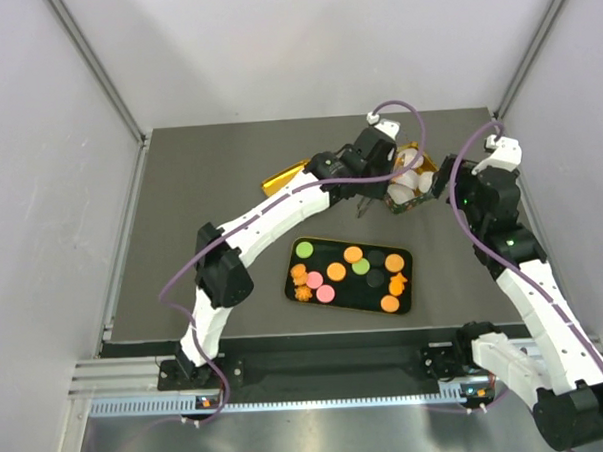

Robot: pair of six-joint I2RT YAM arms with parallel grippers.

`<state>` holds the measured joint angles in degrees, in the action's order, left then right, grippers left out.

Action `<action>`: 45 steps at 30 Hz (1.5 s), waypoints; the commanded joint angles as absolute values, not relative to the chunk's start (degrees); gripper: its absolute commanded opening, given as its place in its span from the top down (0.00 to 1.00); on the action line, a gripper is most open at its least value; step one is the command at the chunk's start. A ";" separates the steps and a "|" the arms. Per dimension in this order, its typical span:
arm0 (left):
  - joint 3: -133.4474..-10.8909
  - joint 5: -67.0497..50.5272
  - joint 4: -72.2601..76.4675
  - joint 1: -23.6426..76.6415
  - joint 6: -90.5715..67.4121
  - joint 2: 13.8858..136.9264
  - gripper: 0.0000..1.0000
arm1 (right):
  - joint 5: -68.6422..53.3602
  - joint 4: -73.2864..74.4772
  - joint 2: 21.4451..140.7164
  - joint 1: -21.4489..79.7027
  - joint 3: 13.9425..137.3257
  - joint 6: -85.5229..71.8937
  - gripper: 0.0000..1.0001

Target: Pack the cookies

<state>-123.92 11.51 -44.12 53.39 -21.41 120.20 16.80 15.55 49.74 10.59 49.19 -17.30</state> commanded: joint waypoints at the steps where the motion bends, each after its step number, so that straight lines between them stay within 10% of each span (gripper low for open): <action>1: -126.57 10.47 -35.35 50.20 -18.29 122.08 0.65 | 18.54 15.03 49.13 9.58 50.45 -17.93 0.00; 45: -118.74 7.82 -22.50 45.44 -15.64 129.11 0.61 | 16.26 14.24 49.40 8.44 49.66 -17.93 0.00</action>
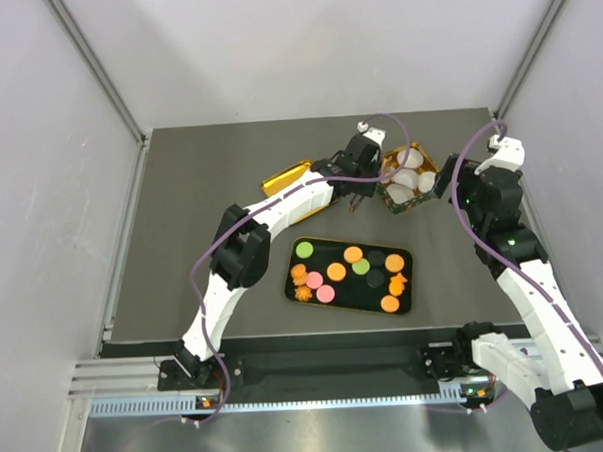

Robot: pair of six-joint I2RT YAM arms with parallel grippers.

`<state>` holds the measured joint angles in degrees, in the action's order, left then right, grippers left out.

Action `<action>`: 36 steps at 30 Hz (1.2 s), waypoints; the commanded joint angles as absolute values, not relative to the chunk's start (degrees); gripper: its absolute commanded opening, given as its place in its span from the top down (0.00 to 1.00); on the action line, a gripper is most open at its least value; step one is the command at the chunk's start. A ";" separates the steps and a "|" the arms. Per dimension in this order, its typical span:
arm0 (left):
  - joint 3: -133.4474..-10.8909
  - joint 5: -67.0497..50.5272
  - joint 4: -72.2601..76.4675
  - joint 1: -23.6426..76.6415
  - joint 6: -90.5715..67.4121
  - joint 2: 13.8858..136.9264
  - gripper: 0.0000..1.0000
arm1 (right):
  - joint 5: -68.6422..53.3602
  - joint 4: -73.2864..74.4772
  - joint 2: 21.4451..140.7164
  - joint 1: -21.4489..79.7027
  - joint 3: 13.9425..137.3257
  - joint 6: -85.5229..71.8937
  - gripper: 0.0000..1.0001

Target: Pack the cookies

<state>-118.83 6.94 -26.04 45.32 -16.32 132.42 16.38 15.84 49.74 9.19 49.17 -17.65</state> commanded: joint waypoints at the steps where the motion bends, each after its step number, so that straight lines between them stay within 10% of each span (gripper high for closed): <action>1: -118.65 7.82 -22.41 45.44 -15.64 129.02 0.60 | 16.17 14.24 49.57 8.44 49.66 -17.84 0.00; 36: -111.03 11.95 -27.06 50.27 -19.23 112.26 0.53 | 14.33 13.89 49.83 8.35 49.75 -18.02 0.00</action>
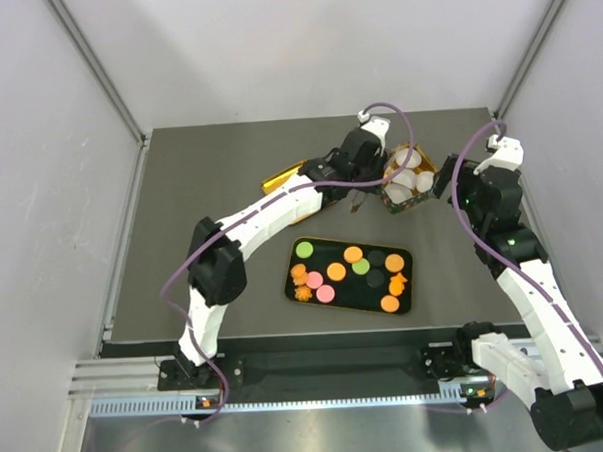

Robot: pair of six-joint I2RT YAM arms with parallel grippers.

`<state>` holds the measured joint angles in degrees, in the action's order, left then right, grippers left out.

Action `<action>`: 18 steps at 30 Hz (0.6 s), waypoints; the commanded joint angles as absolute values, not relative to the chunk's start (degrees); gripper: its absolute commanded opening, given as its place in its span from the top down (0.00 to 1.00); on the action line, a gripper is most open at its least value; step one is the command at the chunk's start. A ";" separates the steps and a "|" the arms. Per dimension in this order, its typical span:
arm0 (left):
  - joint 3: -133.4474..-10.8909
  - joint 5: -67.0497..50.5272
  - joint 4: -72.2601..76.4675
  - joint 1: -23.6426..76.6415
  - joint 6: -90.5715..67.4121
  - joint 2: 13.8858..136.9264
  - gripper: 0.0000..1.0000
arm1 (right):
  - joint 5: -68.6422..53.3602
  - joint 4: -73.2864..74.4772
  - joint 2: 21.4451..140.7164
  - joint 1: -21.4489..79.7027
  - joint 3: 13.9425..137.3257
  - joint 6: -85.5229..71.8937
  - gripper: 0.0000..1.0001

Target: Pack the cookies

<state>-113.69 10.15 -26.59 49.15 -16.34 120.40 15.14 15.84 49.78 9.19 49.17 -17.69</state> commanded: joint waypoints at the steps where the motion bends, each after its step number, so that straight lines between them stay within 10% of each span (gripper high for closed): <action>1: -109.44 12.04 -28.11 50.53 -19.94 110.84 0.53 | 13.98 13.97 50.01 8.44 49.75 -18.10 0.00; 18: -72.34 6.68 -37.97 57.04 -28.91 82.01 0.54 | 10.90 12.83 51.77 8.44 49.66 -18.63 0.00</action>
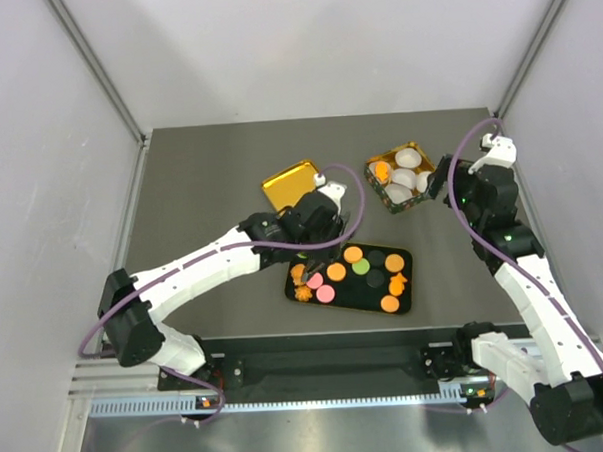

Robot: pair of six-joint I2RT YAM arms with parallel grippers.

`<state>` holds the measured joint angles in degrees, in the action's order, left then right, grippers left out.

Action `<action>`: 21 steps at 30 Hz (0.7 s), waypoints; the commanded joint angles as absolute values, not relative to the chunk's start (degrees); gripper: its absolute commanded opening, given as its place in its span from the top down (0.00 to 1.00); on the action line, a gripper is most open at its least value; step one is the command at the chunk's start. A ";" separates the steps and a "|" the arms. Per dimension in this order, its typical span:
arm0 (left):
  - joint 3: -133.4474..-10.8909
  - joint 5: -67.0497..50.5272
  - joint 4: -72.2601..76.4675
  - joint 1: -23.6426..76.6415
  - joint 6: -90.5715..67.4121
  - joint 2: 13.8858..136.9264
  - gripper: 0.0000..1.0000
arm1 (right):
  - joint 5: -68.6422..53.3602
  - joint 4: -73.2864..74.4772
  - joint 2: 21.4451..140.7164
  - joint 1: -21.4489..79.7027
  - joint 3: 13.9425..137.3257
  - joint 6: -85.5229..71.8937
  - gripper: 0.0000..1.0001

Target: Pack the cookies

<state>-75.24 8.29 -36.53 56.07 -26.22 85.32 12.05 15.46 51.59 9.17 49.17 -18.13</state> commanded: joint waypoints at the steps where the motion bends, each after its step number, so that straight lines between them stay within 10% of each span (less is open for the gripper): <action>1: -71.55 5.90 -37.88 57.22 -29.35 81.83 0.54 | 10.72 12.83 51.94 8.44 49.66 -18.63 0.00; 21: -68.20 3.51 -35.68 58.10 -31.82 83.94 0.49 | 10.28 12.83 51.94 8.44 49.66 -18.37 0.00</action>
